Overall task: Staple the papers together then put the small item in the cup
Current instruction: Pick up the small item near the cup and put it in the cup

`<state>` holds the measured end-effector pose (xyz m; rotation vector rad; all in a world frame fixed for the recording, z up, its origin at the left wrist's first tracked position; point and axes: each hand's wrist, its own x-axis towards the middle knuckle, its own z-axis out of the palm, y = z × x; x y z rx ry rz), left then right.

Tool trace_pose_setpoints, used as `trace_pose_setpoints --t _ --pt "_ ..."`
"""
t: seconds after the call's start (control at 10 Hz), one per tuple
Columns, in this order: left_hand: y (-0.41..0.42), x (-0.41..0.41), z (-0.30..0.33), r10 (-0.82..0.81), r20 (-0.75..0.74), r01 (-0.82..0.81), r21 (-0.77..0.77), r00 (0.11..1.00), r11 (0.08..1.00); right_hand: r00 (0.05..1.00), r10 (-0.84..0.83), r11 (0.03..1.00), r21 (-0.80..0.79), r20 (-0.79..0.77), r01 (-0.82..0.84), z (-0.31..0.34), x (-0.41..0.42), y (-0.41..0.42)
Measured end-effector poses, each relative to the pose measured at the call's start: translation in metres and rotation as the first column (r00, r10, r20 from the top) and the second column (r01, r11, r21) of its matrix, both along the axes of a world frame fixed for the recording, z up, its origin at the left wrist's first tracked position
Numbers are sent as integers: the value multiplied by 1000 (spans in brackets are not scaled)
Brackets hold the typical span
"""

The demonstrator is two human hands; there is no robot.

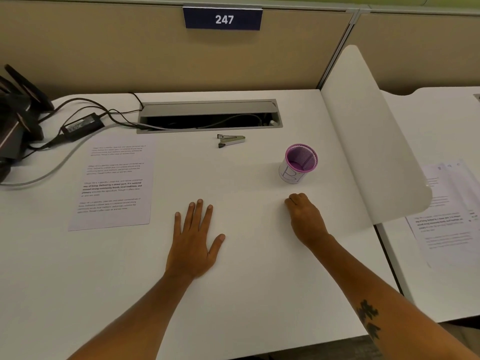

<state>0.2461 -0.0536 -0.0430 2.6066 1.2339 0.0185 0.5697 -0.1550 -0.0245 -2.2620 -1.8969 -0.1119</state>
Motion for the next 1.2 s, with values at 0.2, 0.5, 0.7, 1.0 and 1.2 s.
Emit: trace_pose_setpoints --t 0.2,0.5,0.7,1.0,1.2 --pt "1 -1 0 1 10 -1 -11 1000 1000 960 -161 985 21 -229 170 2 -1 6" --pt "1 -1 -1 2 39 -1 -16 999 1000 -352 -319 589 -475 -880 654 45 29 8" --pt "1 0 0 8 52 -7 -15 999 1000 -644 -74 666 -518 -762 536 93 48 5" --pt "1 -1 -1 7 54 -7 -3 998 1000 -181 -241 705 -300 -954 643 139 69 65" --pt "1 -1 -2 10 71 -10 2 997 1000 628 -475 825 -65 -617 561 129 76 85"
